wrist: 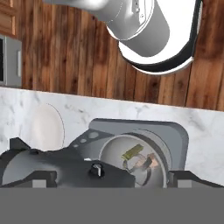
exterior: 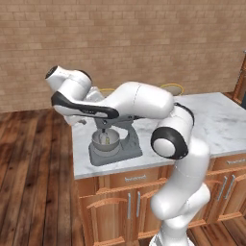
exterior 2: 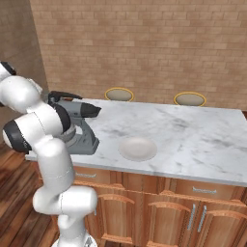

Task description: Add butter and sugar cubes to the stand mixer bowl and then turn on the stand mixer to begin making frosting.

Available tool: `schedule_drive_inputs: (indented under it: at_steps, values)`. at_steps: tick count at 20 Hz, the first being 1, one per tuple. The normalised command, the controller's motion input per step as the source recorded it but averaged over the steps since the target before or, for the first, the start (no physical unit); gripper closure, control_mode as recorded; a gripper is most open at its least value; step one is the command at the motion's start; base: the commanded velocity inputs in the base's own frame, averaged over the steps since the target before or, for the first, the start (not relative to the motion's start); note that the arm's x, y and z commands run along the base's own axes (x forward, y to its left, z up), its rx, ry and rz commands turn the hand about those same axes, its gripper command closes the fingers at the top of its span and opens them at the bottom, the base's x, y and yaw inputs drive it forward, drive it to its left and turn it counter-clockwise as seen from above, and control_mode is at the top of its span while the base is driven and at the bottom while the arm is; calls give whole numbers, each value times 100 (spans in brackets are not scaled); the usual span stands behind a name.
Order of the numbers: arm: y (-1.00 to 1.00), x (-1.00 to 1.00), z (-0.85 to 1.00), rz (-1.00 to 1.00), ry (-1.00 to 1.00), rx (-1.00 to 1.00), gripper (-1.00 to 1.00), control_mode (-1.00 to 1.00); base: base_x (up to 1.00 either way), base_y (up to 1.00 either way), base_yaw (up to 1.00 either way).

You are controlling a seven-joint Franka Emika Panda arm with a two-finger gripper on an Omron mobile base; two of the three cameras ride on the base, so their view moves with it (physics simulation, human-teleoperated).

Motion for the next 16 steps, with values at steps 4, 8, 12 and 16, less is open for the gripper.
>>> schedule_drive_inputs:
  at_steps: [4, 8, 12, 16]
  values:
    - [-8, -98, 19, 0, -9, 13, -100, -100, 0, 0, 0]
    - [-26, -38, 7, -7, -8, 3, -100, -100, 0, 0, 0]
    - [-36, 2, -4, -15, 0, 0, -100, -100, 0, 0, 0]
    - [-38, 4, -6, -12, 0, 0, -100, -100, 0, 0, 0]
